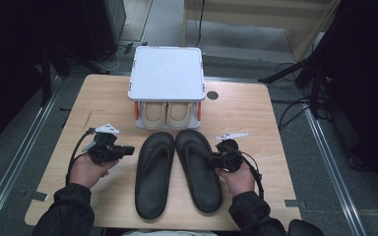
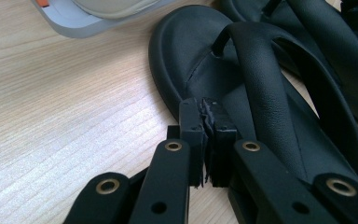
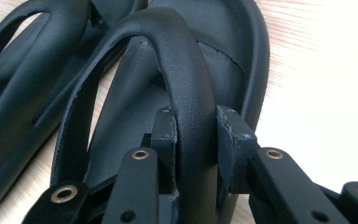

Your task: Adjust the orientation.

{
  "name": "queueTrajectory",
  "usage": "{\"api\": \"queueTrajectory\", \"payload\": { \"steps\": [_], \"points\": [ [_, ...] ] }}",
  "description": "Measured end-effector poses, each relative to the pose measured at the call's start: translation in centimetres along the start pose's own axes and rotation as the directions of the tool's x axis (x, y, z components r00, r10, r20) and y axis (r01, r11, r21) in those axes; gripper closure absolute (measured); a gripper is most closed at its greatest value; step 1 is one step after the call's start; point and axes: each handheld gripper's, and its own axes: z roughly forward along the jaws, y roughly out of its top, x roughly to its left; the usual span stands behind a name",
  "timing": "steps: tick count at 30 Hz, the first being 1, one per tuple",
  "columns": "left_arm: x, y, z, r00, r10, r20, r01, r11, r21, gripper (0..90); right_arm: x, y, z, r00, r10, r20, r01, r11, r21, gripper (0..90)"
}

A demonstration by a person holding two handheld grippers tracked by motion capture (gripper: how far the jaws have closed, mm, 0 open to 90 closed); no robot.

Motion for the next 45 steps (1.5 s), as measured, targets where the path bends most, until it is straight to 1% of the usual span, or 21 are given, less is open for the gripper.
{"api": "queueTrajectory", "payload": {
  "steps": [4,5,7,8,11,12,13,15,16,17,18,20,26,30,31,32,33,35,39,42,45],
  "points": [
    [0.1,-0.2,0.4,0.9999,-0.015,0.006,0.015,0.9998,0.01,88.1,0.2,0.1,0.2,1.0,0.002,-0.004,-0.002,1.0,-0.005,70.5],
    [0.0,-0.3,0.6,0.9998,-0.013,0.013,0.013,0.9997,0.021,88.2,0.2,0.1,0.2,1.0,0.004,-0.003,-0.004,1.0,-0.004,70.5],
    [-0.1,-0.4,1.1,1.0,0.002,0.0,-0.002,0.9985,0.055,88.2,0.2,0.1,0.3,1.0,-0.001,-0.006,0.001,1.0,-0.004,70.5],
    [0.0,-0.4,1.3,1.0,0.005,0.005,-0.005,0.9975,0.07,88.3,0.2,0.1,0.3,1.0,-0.007,-0.002,0.007,1.0,-0.005,70.5],
    [0.2,-0.5,1.9,1.0,0.004,-0.007,-0.003,0.9941,0.108,88.4,0.2,0.1,0.4,1.0,-0.005,-0.004,0.005,1.0,-0.005,70.4],
    [0.2,-0.6,2.1,0.9999,-0.006,-0.012,0.007,0.9938,0.111,88.5,0.2,0.1,0.4,1.0,-0.003,-0.004,0.003,1.0,-0.006,70.4],
    [0.2,-0.6,2.3,1.0,0.002,-0.007,-0.001,0.9905,0.138,88.5,0.2,0.1,0.4,1.0,-0.002,-0.006,0.002,1.0,-0.005,70.3],
    [-0.1,-0.6,2.6,0.9999,0.011,-0.007,-0.01,0.9891,0.147,88.4,0.2,0.1,0.5,1.0,-0.003,-0.009,0.003,1.0,-0.005,70.2],
    [-0.3,-0.6,2.7,0.9998,0.019,0.002,-0.019,0.9882,0.152,88.4,0.2,0.1,0.5,0.9999,-0.009,-0.012,0.009,1.0,-0.007,70.2],
    [-0.5,-0.6,2.8,0.9995,0.032,0.0,-0.032,0.9863,0.162,88.4,0.3,0.2,0.5,0.9999,-0.007,-0.014,0.006,1.0,-0.006,70.2],
    [-0.7,-0.5,2.8,0.9993,0.037,-0.005,-0.036,0.987,0.157,89.1,0.3,0.2,0.5,0.9999,-0.007,-0.014,0.007,1.0,-0.005,70.2],
    [-0.7,-0.6,2.9,0.9996,0.029,0.008,-0.03,0.9863,0.162,89.2,0.3,0.1,0.6,0.9998,-0.012,-0.014,0.012,1.0,0.0,70.2],
    [-1.2,-0.6,2.9,0.9989,0.039,0.027,-0.043,0.9846,0.169,89.2,0.3,0.1,0.7,0.9998,-0.012,-0.015,0.012,1.0,0.008,70.1],
    [-1.7,-0.6,3.2,0.9972,0.055,0.05,-0.063,0.9821,0.178,89.0,0.3,0.1,0.9,0.9997,-0.013,-0.021,0.014,1.0,0.013,69.5],
    [-1.9,-0.6,3.2,0.9962,0.058,0.066,-0.069,0.9806,0.184,88.8,0.3,0.1,0.9,0.9996,-0.015,-0.023,0.015,1.0,0.013,69.3],
    [-2.0,-0.5,3.3,0.9954,0.055,0.079,-0.069,0.9809,0.182,88.2,0.3,0.1,1.0,0.9994,-0.024,-0.024,0.024,1.0,0.013,68.9],
    [-2.2,-0.5,3.3,0.994,0.058,0.093,-0.073,0.9814,0.178,87.9,0.4,0.1,1.0,0.9995,-0.022,-0.022,0.022,1.0,0.016,68.8],
    [-2.5,-0.5,3.4,0.9934,0.068,0.092,-0.084,0.9802,0.18,87.9,0.4,0.1,1.0,0.9995,-0.026,-0.02,0.026,1.0,0.012,68.7],
    [-2.6,-0.5,3.4,0.9931,0.067,0.097,-0.084,0.98,0.181,87.9,0.4,0.0,1.1,0.9994,-0.024,-0.023,0.024,1.0,0.009,68.5],
    [-2.6,-0.5,3.4,0.9935,0.056,0.099,-0.074,0.9805,0.182,87.9,0.4,0.1,1.2,0.9993,-0.027,-0.026,0.027,1.0,0.005,68.3],
    [-2.6,-0.3,3.2,0.9926,0.056,0.108,-0.074,0.9821,0.173,83.8,0.3,0.1,1.3,0.9991,-0.024,-0.034,0.024,1.0,-0.002,66.5]
  ]
}}
